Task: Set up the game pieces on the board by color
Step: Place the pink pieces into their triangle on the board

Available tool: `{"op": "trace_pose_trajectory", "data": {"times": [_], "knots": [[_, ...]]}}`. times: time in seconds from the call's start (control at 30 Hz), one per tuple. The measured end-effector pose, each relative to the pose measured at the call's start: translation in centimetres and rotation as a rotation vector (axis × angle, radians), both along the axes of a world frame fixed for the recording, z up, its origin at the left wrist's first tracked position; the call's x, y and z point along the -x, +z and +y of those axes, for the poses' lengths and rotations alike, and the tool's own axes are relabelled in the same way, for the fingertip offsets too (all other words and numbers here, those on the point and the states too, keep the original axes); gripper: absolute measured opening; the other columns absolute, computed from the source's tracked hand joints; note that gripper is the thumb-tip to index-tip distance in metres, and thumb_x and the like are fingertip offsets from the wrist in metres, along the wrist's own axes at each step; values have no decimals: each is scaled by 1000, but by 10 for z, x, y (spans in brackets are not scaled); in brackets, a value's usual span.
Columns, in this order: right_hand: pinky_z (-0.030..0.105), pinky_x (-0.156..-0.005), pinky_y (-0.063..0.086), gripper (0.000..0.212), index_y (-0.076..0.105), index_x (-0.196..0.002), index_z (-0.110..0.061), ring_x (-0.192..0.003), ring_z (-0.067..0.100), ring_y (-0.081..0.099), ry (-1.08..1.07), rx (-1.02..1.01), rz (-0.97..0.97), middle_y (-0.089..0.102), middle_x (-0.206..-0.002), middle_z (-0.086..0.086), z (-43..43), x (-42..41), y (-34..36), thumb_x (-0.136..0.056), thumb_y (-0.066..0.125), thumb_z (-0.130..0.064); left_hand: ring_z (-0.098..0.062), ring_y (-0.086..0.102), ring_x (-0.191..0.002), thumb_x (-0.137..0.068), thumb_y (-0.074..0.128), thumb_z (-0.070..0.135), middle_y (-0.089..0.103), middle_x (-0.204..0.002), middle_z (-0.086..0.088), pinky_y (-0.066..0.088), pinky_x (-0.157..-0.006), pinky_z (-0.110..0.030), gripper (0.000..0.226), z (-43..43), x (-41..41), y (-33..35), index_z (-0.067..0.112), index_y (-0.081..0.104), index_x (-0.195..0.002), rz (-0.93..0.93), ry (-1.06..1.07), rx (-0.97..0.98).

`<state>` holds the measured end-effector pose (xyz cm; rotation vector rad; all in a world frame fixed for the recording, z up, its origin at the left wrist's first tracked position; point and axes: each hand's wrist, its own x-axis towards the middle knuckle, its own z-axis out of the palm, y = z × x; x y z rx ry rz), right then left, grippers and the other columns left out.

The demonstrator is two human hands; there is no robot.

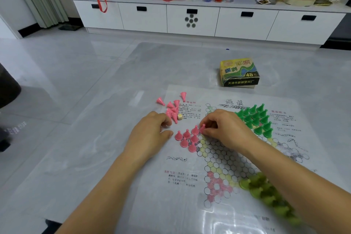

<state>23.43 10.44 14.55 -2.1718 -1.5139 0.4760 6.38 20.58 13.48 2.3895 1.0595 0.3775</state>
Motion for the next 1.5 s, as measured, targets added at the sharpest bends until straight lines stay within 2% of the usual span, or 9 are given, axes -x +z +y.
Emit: {"op": "trace_pose_trajectory", "data": {"times": [0.17,0.3,0.4,0.6,0.87,1.03,1.13,1.27,1.5], "knots": [[23,-73,46,13,70,-93,-17,-81,11,56,5,0,2,61,-93,-2,0,-1,0,-81,65,-20,-10,47,-86,-84,60,19,51,-101,3,32,-73,-19,21,1,-2,-2,18,58,-105,-27,29,-18],[23,-79,47,19,67,-100,-15,-85,11,58,17,20,44,62,-97,-1,-3,-2,3,-81,66,-18,-17,50,-98,-85,56,12,44,-99,5,34,-76,-23,23,2,-9,-4,20,58,-106,-120,59,-109],[20,-81,45,26,63,-109,-14,-87,10,57,8,11,46,62,-100,-1,-7,-5,7,-83,63,-14,-22,44,-105,-86,53,8,48,-107,-5,33,-81,-24,30,3,-17,-7,18,61,-112,-123,-26,-188],[9,-71,41,24,63,-109,-19,-82,3,54,-18,-39,51,60,-96,-8,-21,-11,14,-85,61,-18,-21,48,-105,-86,55,13,54,-109,-3,33,-76,-23,30,9,-15,-10,20,60,-114,-32,-34,-210],[8,-69,43,23,63,-108,-22,-82,-3,54,-51,-42,90,58,-90,-15,-33,-10,21,-85,62,-22,-20,52,-96,-85,59,22,55,-103,-2,33,-69,-24,20,10,-10,-7,17,62,-104,-11,17,-210],[11,-72,46,22,64,-106,-22,-84,-2,57,-71,-79,173,62,-91,-14,-34,-3,20,-84,62,-22,-2,52,-65,-78,68,15,58,-90,-2,37,-64,-10,9,9,-5,9,21,65,-83,-373,72,109],[20,-77,52,23,62,-105,-22,-85,7,64,-62,-133,348,67,-91,-8,-28,8,21,-82,64,-22,-3,54,-66,-76,70,10,60,-89,3,44,-70,-16,18,-8,-9,20,27,65,-80,-541,-36,277],[29,-77,56,19,63,-96,-19,-83,20,68,-55,-243,538,70,-90,9,-18,24,22,-79,67,-12,-3,56,-71,-76,70,9,57,-87,6,42,-67,-8,15,-26,-16,20,19,68,-86,-559,-174,174],[16,-63,52,10,65,-82,-15,-67,10,64,-76,-338,605,68,-74,5,-21,21,22,-76,69,-8,-5,58,-73,-74,71,4,53,-89,10,48,-71,-11,21,-30,-20,17,14,69,-92,-543,-191,148]]}}
